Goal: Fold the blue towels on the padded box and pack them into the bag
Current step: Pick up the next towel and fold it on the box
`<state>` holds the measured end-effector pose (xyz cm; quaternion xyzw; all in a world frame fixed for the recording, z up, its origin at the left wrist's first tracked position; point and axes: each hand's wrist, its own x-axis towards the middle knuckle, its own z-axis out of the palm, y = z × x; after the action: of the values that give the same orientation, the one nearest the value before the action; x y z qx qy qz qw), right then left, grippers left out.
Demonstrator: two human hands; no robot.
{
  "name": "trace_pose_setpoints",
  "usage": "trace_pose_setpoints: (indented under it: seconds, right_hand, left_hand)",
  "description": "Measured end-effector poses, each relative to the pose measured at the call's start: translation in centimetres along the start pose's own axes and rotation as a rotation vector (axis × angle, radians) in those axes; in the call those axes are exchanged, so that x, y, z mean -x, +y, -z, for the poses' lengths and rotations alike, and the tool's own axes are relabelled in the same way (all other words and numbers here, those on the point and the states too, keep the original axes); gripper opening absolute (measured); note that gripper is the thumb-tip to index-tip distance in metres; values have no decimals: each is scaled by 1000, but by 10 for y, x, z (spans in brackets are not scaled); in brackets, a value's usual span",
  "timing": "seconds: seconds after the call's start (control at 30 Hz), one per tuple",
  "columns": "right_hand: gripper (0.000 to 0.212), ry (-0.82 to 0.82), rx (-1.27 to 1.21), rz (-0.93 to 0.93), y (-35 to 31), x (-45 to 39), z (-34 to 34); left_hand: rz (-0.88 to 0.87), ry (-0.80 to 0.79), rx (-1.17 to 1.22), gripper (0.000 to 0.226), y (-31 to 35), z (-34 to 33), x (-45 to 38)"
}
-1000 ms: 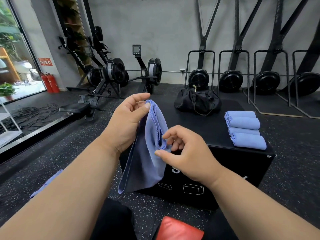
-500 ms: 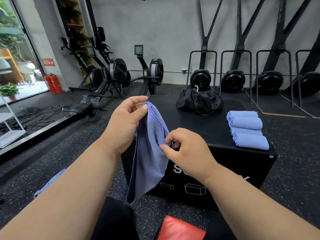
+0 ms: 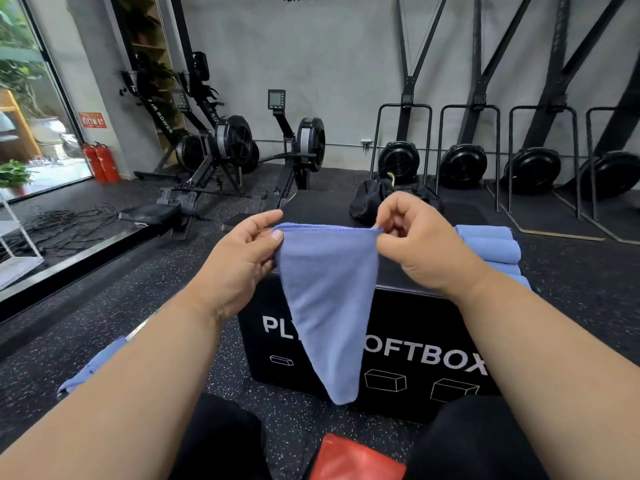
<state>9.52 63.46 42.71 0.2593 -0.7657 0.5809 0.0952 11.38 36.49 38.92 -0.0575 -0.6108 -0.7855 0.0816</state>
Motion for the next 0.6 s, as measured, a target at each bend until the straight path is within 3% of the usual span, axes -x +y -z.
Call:
trace_pose_setpoints:
  seconds: [0.07, 0.17, 0.23, 0.3, 0.43, 0.6]
  right_hand:
    - [34, 45, -162, -48, 5, -1, -2]
    - [44, -83, -311, -240, 24, 5, -15]
    - [46, -238, -212, -329, 38, 11, -19]
    - [25, -316, -6, -329, 48, 13, -20]
    - [33, -272, 88, -338, 61, 16, -21]
    - [14, -231, -207, -338, 68, 12, -22]
  left_hand:
    - [-10, -9, 1, 32, 0, 0, -1]
    - [-28, -6, -13, 30, -1, -7, -2]
    - [-29, 12, -26, 28, -3, -11, -4]
    - [-25, 20, -44, 27, -5, -14, -5]
    - [-22, 19, -109, 27, -11, -10, -6]
    - [9, 18, -314, 27, -19, 4, -12]
